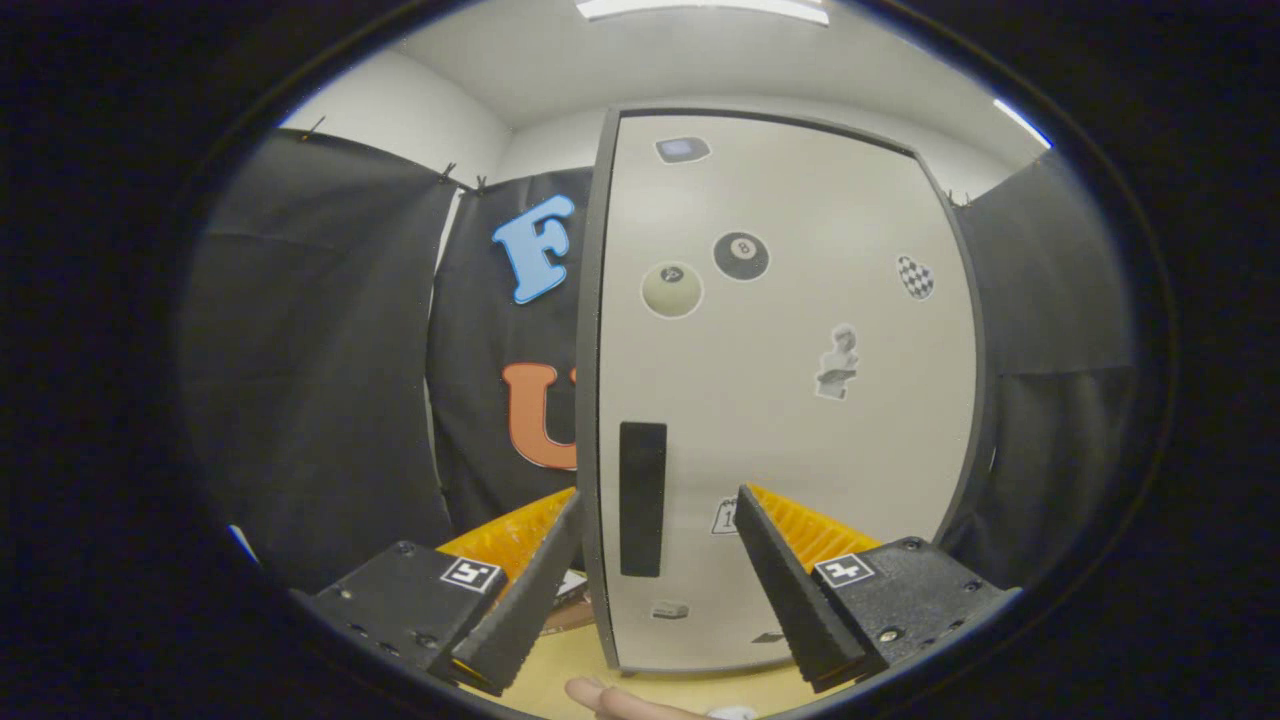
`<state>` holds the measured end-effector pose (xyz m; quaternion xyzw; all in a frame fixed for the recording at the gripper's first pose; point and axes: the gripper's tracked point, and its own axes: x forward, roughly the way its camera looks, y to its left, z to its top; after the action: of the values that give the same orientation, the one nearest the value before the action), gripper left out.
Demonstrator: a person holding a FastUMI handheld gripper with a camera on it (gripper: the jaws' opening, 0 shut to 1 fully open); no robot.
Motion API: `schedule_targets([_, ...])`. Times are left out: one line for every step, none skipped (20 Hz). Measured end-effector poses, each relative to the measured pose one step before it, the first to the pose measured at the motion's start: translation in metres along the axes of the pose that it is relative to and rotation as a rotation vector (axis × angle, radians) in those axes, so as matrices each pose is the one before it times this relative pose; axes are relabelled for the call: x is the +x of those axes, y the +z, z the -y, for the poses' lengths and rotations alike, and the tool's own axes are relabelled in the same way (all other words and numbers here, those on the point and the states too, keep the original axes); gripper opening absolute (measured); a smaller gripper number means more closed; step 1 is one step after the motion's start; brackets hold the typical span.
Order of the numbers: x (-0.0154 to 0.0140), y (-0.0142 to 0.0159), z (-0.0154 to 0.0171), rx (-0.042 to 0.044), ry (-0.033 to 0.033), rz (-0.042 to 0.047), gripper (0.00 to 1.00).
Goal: Open the shoe cabinet door, grab the shoes and put them into the shoe cabinet, then close the shoe cabinet door.
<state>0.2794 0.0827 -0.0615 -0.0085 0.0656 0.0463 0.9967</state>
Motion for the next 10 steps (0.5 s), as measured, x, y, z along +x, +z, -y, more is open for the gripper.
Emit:
schedule_targets([0.00649, -0.00486, 0.00327, 0.0132, -0.01709, -0.01039, 0.99])
schedule_targets([0.00904, -0.00422, 0.00446, 0.0149, -0.02192, -0.01152, 0.99])
schedule_targets([0.00747, -0.00581, -0.00116, 0.00518, 0.00255, -0.01789, 0.99])
schedule_targets([0.00669, -0.00439, 0.00082, -0.00087, 0.00457, -0.01535, 0.99])
schedule_targets([0.0055, -0.00031, -0.00206, 0.00228, 0.01165, 0.00768, 0.96])
schedule_targets([0.00619, 0.00172, 0.00024, -0.00164, 0.00378, 0.01232, 0.95])
schedule_targets([0.00409, 0.00083, 0.00181, 0.00084, 0.00128, 0.00709, 0.92])
schedule_targets([0.00391, 0.00071, -0.00167, 0.00483, 0.0107, 0.0052, 0.88])
schedule_targets([0.00313, 0.00187, -0.00429, -0.00065, 0.02318, 0.00571, 0.83])
schedule_targets([0.0044, -0.00085, -0.00226, -0.00442, 0.01494, -0.00945, 0.8])
